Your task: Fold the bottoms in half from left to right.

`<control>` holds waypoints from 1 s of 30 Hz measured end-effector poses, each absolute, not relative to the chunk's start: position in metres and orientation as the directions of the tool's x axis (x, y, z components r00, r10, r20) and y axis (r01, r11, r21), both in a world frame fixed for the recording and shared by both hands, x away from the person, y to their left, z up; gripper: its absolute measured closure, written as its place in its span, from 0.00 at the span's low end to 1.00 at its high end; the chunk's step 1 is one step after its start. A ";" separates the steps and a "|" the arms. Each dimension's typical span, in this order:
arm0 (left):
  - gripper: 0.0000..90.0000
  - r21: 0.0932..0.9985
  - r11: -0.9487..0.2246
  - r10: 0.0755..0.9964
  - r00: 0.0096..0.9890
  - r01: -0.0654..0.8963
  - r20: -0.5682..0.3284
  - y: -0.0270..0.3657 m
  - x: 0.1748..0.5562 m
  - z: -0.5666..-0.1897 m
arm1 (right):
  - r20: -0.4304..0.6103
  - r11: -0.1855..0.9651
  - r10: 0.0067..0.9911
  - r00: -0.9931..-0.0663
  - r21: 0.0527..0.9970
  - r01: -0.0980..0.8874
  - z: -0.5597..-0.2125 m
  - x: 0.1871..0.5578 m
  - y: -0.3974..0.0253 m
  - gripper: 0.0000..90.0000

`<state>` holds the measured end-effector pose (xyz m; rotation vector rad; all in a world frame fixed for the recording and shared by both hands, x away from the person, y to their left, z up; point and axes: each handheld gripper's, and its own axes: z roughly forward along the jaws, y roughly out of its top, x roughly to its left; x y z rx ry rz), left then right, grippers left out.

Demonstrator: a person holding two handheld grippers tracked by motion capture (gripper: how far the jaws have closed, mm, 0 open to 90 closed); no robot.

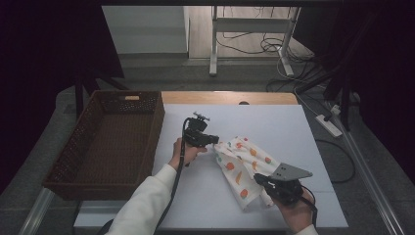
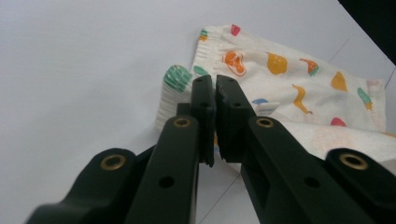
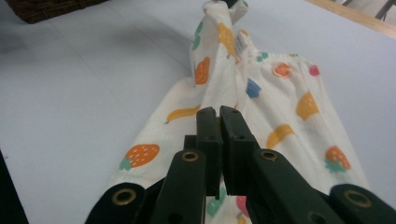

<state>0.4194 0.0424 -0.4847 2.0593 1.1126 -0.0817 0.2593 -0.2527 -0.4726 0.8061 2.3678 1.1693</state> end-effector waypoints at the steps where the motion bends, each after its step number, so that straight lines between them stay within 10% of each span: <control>1: 0.96 0.602 -0.316 0.681 0.617 0.733 -0.394 0.040 0.420 -0.485 | -0.079 0.487 0.644 -0.761 0.809 0.329 -0.473 0.260 -0.255 0.96; 30: 0.95 0.619 -0.341 0.635 0.659 0.707 -0.403 -0.006 0.437 -0.487 | -0.019 0.388 0.770 -0.637 0.808 0.444 -0.478 0.272 -0.325 0.96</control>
